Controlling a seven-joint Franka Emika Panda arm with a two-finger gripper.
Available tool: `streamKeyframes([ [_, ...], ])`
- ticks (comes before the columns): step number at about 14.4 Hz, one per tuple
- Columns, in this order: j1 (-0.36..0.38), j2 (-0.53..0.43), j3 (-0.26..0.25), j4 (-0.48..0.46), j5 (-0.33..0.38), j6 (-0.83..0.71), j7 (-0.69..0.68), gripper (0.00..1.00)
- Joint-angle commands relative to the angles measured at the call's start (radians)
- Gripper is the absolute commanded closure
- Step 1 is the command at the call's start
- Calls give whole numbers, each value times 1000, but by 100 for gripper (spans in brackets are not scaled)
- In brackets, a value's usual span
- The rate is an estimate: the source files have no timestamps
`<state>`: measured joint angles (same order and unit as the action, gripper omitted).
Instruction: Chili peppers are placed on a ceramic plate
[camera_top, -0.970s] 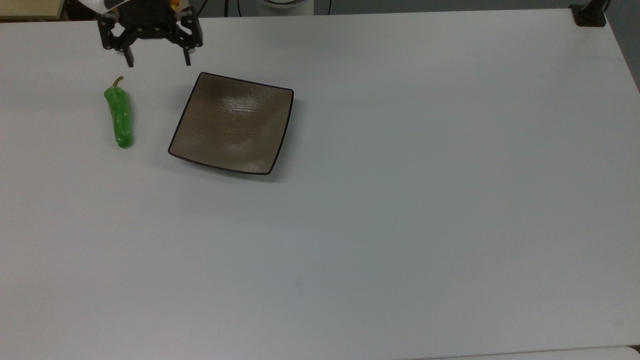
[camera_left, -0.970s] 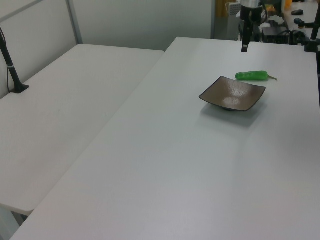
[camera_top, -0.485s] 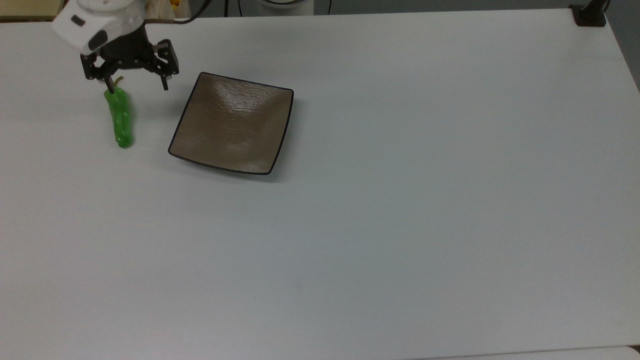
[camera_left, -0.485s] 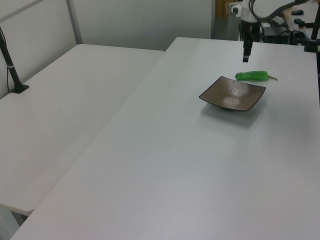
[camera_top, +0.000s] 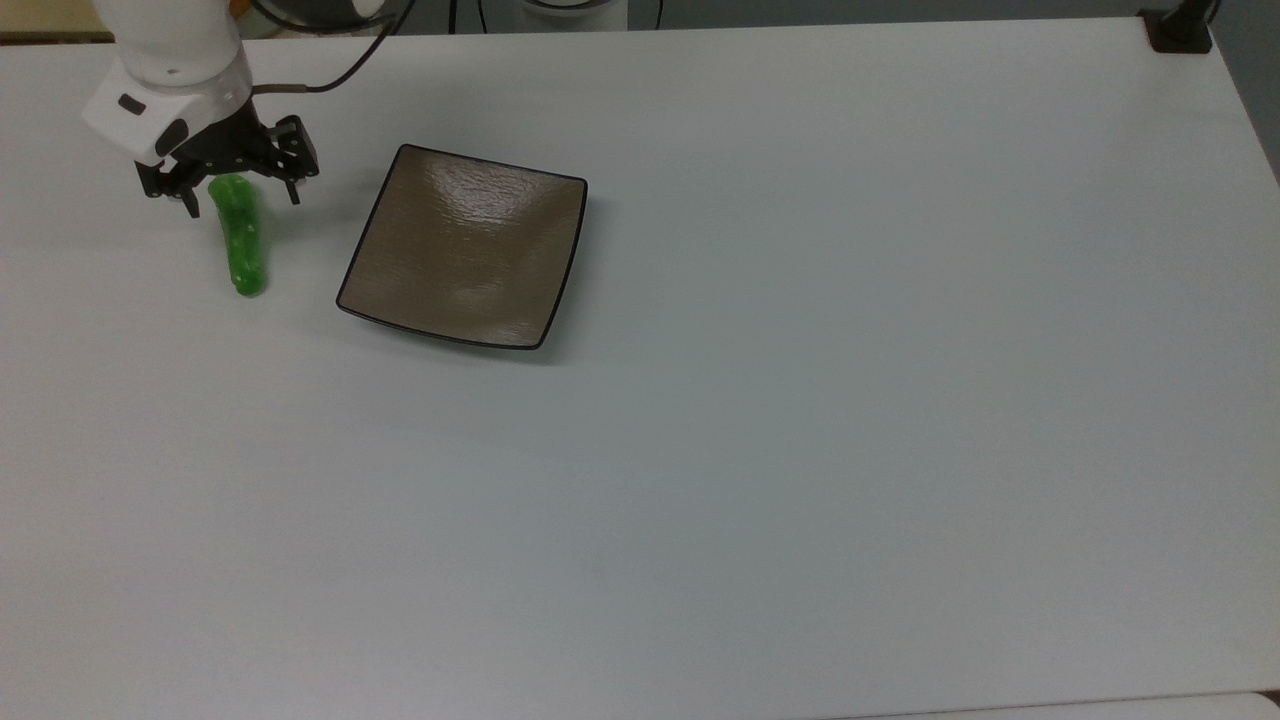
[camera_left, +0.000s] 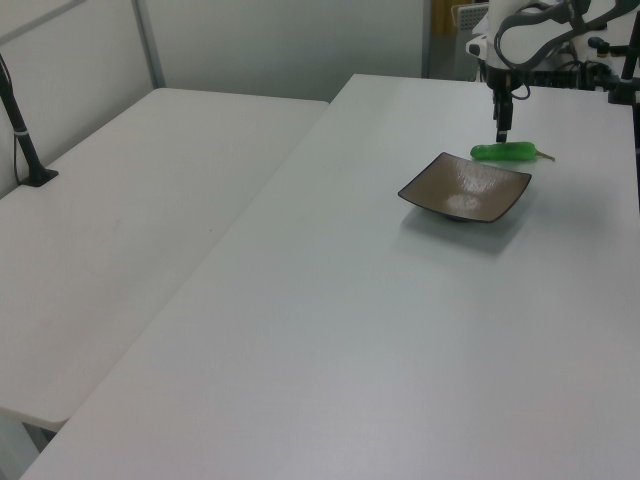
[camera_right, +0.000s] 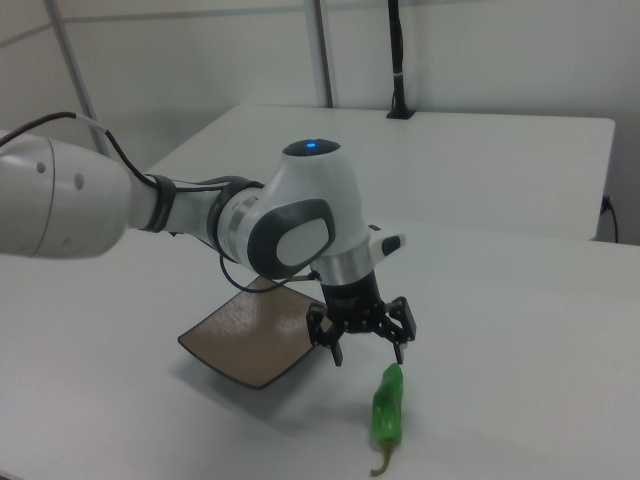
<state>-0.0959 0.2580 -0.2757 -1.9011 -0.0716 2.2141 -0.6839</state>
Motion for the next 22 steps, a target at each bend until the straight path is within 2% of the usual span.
streamKeyframes([
  [1,-22,23,-3,-21,-16,25,-86,0],
  [7,-39,82,-3,-42,-16,91,-131,0],
  [8,-41,89,-3,-49,-16,104,-132,4],
  [10,-41,96,-3,-55,-16,121,-140,15],
  [11,-41,98,-3,-55,-16,121,-154,27],
  [13,-48,99,-3,-56,-16,119,-169,60],
  [15,-50,98,-3,-49,-14,107,-171,79],
  [18,-50,77,-3,-29,4,79,-164,82],
  [20,-44,55,-2,16,25,-3,-160,82],
  [22,-38,34,0,94,106,-121,-163,82],
])
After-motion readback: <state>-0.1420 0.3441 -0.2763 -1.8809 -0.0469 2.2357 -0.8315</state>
